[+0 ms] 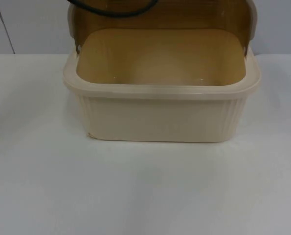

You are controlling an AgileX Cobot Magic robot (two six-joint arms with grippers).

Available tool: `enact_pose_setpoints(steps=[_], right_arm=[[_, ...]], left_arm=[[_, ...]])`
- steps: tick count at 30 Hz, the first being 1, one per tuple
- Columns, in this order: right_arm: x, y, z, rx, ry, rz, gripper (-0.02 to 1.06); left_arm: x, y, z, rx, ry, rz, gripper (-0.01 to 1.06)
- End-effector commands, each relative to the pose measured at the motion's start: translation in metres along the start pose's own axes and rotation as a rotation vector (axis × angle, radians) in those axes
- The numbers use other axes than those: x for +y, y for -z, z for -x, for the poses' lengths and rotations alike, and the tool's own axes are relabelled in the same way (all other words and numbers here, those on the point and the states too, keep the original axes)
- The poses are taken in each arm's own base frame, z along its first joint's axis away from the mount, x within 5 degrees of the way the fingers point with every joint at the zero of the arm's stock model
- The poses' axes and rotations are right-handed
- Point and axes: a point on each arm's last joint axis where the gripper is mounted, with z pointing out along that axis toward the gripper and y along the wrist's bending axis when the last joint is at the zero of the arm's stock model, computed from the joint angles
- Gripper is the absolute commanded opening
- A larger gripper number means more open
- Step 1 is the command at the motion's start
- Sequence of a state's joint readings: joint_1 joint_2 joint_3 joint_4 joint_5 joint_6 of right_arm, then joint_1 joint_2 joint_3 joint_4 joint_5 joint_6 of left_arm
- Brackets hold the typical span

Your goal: Open the box lid with the left hand, place the block into the box with the right hand, then close the box lid with the left hand.

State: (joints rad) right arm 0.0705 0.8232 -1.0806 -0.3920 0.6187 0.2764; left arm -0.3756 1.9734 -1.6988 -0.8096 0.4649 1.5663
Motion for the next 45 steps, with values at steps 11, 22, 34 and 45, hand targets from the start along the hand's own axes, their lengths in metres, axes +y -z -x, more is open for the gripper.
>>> enact_pose_setpoints(steps=[11,22,34,45], right_arm=[[-0.002,0.000,0.002,-0.021,0.018,-0.020,1.05],[-0.002,0.000,0.002,-0.020,0.014,-0.017,1.05],[-0.002,0.000,0.001,-0.018,0.013,-0.018,1.05],[-0.002,0.000,0.001,-0.018,0.016,-0.020,1.05]], left_arm=[[-0.008,-0.005,-0.002,0.002,0.019,-0.072,0.00],[-0.015,-0.005,-0.005,0.031,-0.006,-0.138,0.00],[-0.019,-0.001,-0.004,0.056,-0.014,-0.185,0.00],[-0.018,0.006,0.009,-0.008,-0.031,-0.178,0.00]])
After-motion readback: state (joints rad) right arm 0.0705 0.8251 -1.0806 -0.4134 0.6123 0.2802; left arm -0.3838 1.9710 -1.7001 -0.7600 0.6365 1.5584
